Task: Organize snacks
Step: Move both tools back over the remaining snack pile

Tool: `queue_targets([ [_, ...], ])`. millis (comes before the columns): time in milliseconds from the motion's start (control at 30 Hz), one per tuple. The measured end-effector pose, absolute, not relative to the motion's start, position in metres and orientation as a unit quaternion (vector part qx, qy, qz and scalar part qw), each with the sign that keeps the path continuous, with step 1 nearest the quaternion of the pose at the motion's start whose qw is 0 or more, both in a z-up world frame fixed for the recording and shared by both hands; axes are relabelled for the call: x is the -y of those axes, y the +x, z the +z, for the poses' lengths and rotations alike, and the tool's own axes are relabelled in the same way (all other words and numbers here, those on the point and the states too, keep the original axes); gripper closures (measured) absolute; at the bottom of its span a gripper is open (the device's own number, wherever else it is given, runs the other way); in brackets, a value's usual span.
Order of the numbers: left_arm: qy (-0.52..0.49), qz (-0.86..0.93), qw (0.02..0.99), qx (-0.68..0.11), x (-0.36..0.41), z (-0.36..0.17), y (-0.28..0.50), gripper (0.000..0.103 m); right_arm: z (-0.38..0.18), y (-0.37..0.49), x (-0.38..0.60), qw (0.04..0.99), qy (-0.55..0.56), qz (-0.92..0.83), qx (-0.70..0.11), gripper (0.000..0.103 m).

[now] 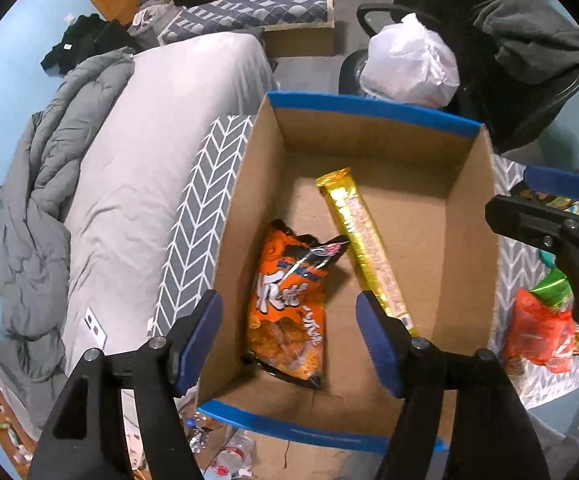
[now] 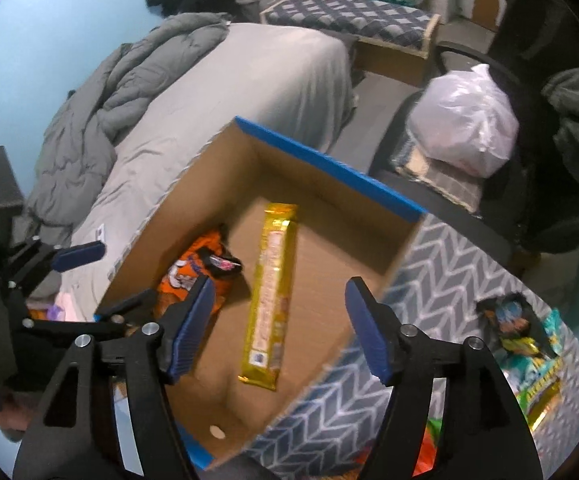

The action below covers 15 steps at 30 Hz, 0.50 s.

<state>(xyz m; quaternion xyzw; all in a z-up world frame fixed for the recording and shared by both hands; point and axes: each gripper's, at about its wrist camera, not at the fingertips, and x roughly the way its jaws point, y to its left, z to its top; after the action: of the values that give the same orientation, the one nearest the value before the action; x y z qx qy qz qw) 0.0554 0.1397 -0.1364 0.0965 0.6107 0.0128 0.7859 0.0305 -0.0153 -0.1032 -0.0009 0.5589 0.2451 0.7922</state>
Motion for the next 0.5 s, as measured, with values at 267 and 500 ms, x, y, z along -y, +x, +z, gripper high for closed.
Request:
queue_targets([
  [267,0.076,-0.011,0.796,-0.601,-0.117,-0.112,0.049,0.029,-0.094,0.017,0.061,0.801,0.018,0.199,-0.564,0.033],
  [500,0.071,-0.036,0.796,-0.600,-0.090,-0.102,0.041,0.029,-0.083,0.000,0.107,0.808,0.037,0.166,-0.565,0.033],
])
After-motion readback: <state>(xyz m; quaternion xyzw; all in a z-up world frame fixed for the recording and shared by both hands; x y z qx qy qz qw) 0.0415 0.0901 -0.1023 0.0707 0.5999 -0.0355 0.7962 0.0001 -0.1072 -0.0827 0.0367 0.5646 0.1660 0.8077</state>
